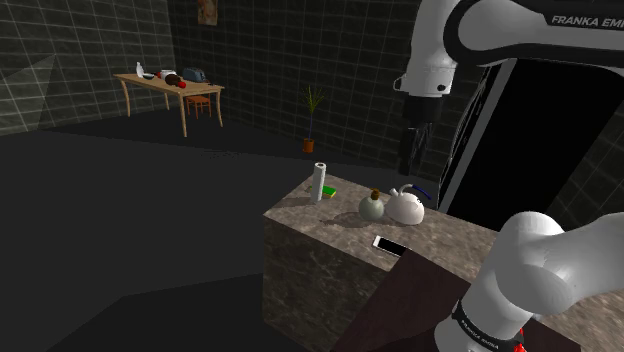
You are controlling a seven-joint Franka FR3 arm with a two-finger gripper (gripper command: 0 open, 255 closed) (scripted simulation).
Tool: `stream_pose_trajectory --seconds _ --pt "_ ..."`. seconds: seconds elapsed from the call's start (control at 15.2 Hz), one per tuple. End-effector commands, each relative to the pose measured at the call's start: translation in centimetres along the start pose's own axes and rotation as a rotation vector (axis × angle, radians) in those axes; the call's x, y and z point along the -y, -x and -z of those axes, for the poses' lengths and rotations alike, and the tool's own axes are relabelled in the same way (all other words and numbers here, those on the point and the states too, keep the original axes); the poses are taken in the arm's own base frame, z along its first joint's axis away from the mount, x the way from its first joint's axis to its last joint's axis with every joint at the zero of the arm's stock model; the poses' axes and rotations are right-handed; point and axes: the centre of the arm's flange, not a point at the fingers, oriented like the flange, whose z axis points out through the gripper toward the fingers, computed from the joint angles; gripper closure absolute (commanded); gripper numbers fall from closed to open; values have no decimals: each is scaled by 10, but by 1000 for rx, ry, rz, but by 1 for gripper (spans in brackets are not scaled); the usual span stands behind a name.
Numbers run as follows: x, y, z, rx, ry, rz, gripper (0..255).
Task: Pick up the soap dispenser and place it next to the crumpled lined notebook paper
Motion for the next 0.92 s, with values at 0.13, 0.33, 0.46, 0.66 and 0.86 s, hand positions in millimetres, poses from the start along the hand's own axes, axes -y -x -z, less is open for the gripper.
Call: stream_pose_trajectory --seconds 0.13,0.33,0.46,0.66,0.86 --pt "-20 -9 -14 -2 3 2 0" --pt "-50 -23 -35 -4 8 6 0" --pt "-70 -33 -48 -6 11 8 0" --pt "-100 -47 -69 -9 16 12 0" --pt "-130 -61 -89 -12 21 16 0"
